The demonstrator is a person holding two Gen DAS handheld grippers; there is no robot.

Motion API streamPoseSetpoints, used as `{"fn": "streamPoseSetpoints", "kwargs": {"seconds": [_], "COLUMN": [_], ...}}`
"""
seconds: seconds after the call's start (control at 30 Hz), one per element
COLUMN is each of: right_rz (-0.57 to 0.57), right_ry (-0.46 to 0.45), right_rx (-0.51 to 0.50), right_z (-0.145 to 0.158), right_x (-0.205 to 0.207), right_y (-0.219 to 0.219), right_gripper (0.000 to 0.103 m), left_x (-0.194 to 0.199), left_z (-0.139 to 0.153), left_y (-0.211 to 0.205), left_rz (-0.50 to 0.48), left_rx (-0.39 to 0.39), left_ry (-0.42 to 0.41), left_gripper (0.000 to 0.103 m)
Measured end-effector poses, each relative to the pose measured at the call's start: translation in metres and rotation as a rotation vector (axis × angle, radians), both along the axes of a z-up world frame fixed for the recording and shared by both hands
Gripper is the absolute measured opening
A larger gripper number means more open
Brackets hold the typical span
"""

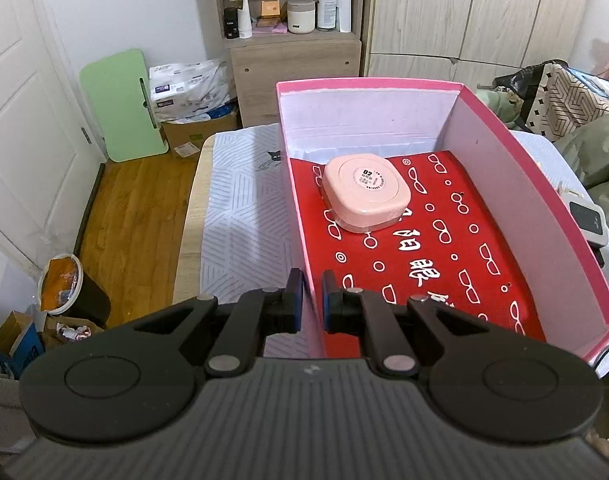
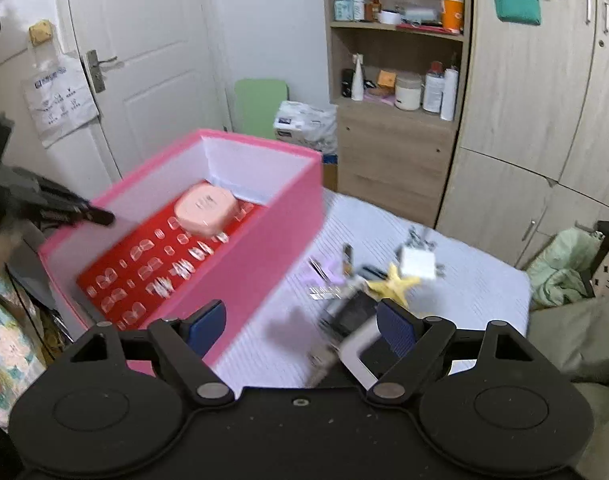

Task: Organize rigid objects
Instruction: 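Return the right gripper to the table and grasp the white Wi-Fi router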

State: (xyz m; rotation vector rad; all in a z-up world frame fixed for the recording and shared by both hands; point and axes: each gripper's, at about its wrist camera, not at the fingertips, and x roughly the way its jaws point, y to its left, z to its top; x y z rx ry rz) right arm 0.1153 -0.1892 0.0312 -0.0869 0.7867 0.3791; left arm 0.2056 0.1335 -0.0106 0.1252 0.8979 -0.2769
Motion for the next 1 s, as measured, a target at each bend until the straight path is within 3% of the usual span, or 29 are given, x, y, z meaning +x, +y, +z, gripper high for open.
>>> {"fn": "streamPoseSetpoints", "kwargs": {"seconds": [0.2,0.4,0.47,0.5,0.77,1.0], "right_rz": [0.023,0.053,0.068,0.097,0.165,0.081], "right_ry": [-0.011,-0.024,-0.016,-0.002,0.025,0.068], "right_rx": [-0.108,-0.230,-0.312,-0.319,-0.235,-0.141], "right_z": [-0.036,-0.063,-0.073,-0.077,-0.084,-0.074], "right_x": [-0.009,0.006,0.014,0.017,0.037,0.039], "right_y": [-0.020,-0.031,-0.031,-0.032,-0.037,-0.032], "right_gripper": [0.087,0.087,0.086,0.083,0.072,0.070], "left_x": [0.000,0.000,0.000,-0.001,-0.002,-0.004], "left_z": [-0.001,-0.001,-0.001,-0.001,-0.002,-0.002], "left_y": [0.000,-0.003,-0.003,-0.002,0.000,0.002], "left_rz": [0.012,0.009,0.009,0.009,0.015,0.015], "left_rx": [-0.001,0.023,0.023,0.021,0.001,-0.011], "left_ry": [0.009,0.019,0.019,0.020,0.024,0.026], "left_gripper": [0.008,0.008,0.008,0.008,0.008,0.008]}}
